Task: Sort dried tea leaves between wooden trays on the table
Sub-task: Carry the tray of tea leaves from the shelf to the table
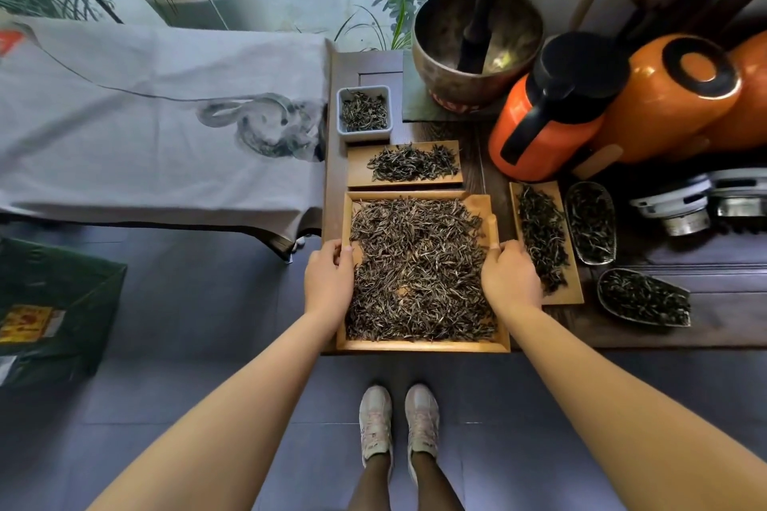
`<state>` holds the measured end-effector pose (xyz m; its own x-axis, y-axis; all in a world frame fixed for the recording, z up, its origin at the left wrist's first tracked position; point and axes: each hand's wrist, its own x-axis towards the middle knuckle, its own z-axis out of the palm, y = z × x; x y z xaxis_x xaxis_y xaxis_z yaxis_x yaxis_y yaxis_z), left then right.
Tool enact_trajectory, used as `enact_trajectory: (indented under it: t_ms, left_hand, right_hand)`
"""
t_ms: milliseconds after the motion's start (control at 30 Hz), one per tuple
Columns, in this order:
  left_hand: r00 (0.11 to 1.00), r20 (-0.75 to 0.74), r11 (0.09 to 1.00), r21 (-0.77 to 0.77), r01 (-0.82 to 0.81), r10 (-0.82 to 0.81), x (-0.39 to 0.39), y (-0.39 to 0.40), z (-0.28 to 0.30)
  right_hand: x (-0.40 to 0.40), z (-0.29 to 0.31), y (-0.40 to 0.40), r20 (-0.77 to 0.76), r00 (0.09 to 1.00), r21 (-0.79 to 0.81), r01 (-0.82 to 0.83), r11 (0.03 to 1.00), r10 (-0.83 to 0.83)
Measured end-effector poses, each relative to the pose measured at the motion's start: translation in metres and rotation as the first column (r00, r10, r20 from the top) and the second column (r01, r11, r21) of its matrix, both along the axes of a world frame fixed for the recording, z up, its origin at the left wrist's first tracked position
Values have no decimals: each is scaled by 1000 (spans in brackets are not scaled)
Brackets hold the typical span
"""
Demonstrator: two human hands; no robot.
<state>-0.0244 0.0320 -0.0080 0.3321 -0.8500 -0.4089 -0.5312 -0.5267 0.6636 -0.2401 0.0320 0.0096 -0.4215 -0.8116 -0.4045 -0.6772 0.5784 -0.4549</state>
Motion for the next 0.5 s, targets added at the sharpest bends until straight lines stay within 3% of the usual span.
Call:
enact_trajectory:
  t_ms: [300, 500]
  left_hand:
    - [978, -175, 994, 2, -111, 110, -4, 3, 6]
    - [973, -195, 992, -9, -126, 122, -1, 6, 10]
  right_hand:
    - [-4, -8, 0, 83, 991, 15, 108, 994, -109]
    - [-9, -6, 5, 163, 977, 3, 136, 991, -135]
